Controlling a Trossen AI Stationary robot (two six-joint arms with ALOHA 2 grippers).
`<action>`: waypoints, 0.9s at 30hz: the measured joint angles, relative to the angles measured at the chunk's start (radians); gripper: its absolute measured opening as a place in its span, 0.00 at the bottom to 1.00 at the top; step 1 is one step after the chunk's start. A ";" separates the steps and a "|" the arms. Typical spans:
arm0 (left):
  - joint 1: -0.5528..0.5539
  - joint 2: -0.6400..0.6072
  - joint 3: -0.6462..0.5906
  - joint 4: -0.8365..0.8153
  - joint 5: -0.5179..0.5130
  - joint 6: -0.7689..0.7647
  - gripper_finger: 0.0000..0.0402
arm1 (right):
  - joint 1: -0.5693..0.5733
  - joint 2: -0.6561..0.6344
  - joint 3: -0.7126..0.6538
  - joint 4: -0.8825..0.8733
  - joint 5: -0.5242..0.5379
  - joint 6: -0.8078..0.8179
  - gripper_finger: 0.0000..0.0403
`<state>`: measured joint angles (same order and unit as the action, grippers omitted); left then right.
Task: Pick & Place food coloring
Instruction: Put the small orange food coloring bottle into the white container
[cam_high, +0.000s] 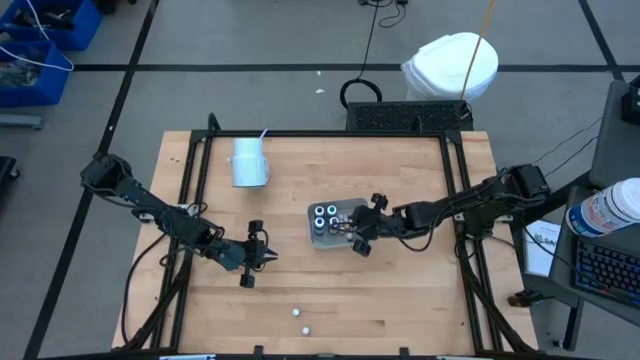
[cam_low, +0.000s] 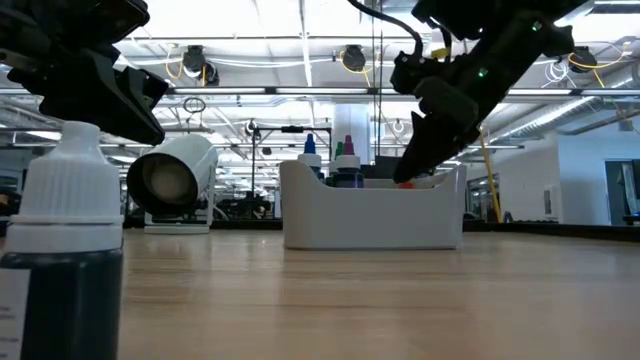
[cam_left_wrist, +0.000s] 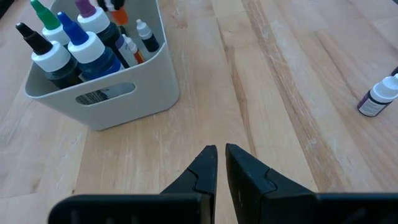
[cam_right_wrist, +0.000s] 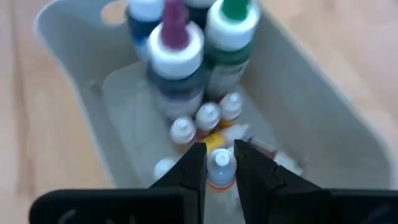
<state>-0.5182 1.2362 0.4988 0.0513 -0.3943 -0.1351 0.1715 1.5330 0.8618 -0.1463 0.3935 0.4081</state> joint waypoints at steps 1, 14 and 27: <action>0.000 0.000 0.000 0.000 0.000 0.001 0.10 | 0.000 0.000 -0.003 0.000 -0.005 0.006 0.12; 0.000 0.000 0.000 0.001 0.000 0.001 0.10 | -0.002 -0.001 -0.087 0.100 0.000 0.027 0.12; 0.000 0.000 0.000 0.001 0.000 0.001 0.10 | -0.002 0.001 -0.089 0.199 0.026 -0.008 0.14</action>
<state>-0.5182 1.2362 0.4988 0.0524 -0.3943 -0.1341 0.1696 1.5337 0.7731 0.0527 0.4191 0.4003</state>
